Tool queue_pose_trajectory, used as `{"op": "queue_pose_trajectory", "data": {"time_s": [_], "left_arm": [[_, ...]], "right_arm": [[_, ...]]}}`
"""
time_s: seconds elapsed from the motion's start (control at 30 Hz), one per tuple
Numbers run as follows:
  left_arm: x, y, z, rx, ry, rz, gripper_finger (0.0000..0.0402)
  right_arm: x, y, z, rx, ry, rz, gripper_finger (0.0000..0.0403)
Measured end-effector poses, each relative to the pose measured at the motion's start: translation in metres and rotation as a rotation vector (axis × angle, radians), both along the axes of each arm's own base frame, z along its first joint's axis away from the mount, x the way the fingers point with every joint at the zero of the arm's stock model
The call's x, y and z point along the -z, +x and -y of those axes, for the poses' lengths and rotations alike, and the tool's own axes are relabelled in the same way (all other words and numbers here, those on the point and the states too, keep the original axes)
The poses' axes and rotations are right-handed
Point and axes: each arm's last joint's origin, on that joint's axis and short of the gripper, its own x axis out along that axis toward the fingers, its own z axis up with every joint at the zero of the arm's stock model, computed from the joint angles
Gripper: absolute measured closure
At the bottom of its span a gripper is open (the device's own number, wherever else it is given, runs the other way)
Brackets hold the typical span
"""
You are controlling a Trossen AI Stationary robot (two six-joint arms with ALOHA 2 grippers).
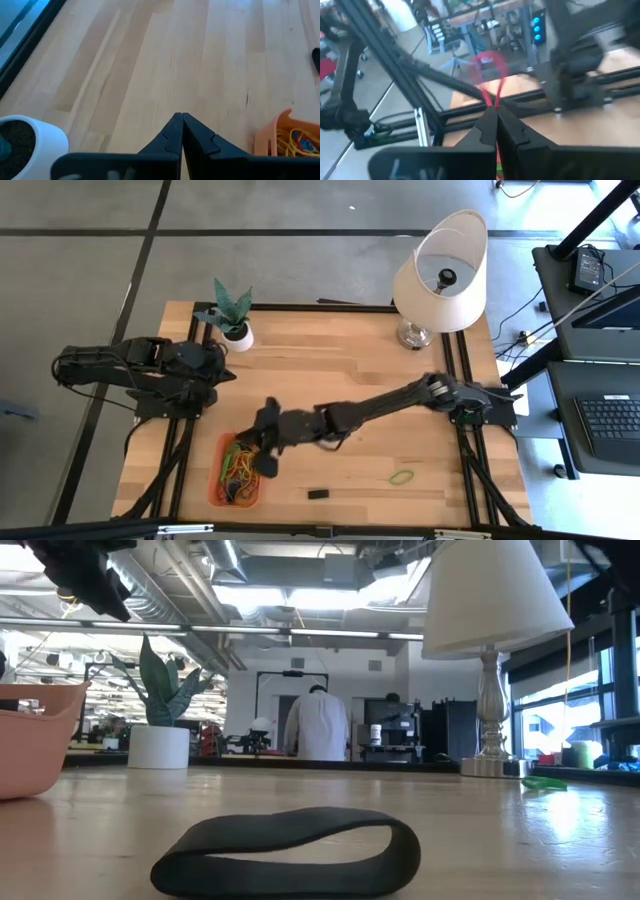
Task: Pick and place rubber bands into bin
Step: Put the red rubber band into the orange bin, then put the black rubber band into the orange bin
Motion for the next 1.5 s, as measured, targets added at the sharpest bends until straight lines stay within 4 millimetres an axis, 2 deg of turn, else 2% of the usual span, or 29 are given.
{"op": "queue_pose_trajectory", "data": {"time_s": [0.2, 0.23, 0.4, 0.53, 0.93, 1.07, 1.17, 1.3, 1.5], "left_arm": [[0.002, -0.002, 0.000, 0.025, 0.025, -0.034, 0.0398], [0.002, -0.002, 0.000, 0.026, 0.025, -0.039, 0.0398], [0.003, -0.004, 0.000, 0.033, 0.019, -0.046, 0.0398], [0.003, -0.004, 0.001, 0.044, 0.007, -0.047, 0.0398], [0.003, -0.004, 0.001, 0.069, 0.030, -0.051, 0.0398], [0.003, -0.004, 0.001, 0.070, 0.029, -0.051, 0.0398], [0.003, -0.004, 0.002, 0.088, 0.010, -0.051, 0.0398], [0.003, -0.004, 0.002, 0.094, -0.004, -0.049, 0.0398], [0.003, -0.004, 0.002, 0.092, -0.010, -0.048, 0.0398]], "right_arm": [[0.043, 0.035, -0.018, -0.011, -0.026, -0.020, 0.0403], [0.052, 0.037, -0.019, -0.006, -0.003, -0.005, 0.0403], [0.096, 0.035, -0.018, 0.058, 0.096, -0.195, 0.0402], [0.115, 0.035, -0.017, 0.093, 0.151, -0.268, 0.0388], [0.113, 0.036, -0.005, 0.075, 0.292, -0.339, 0.0266], [0.106, 0.033, 0.005, 0.079, 0.353, -0.402, 0.0253], [0.091, 0.025, 0.009, 0.107, 0.350, -0.464, 0.0271], [0.068, 0.012, 0.011, 0.104, 0.276, -0.512, 0.0318], [0.056, -0.009, 0.008, 0.151, 0.164, -0.615, 0.0393]]}}
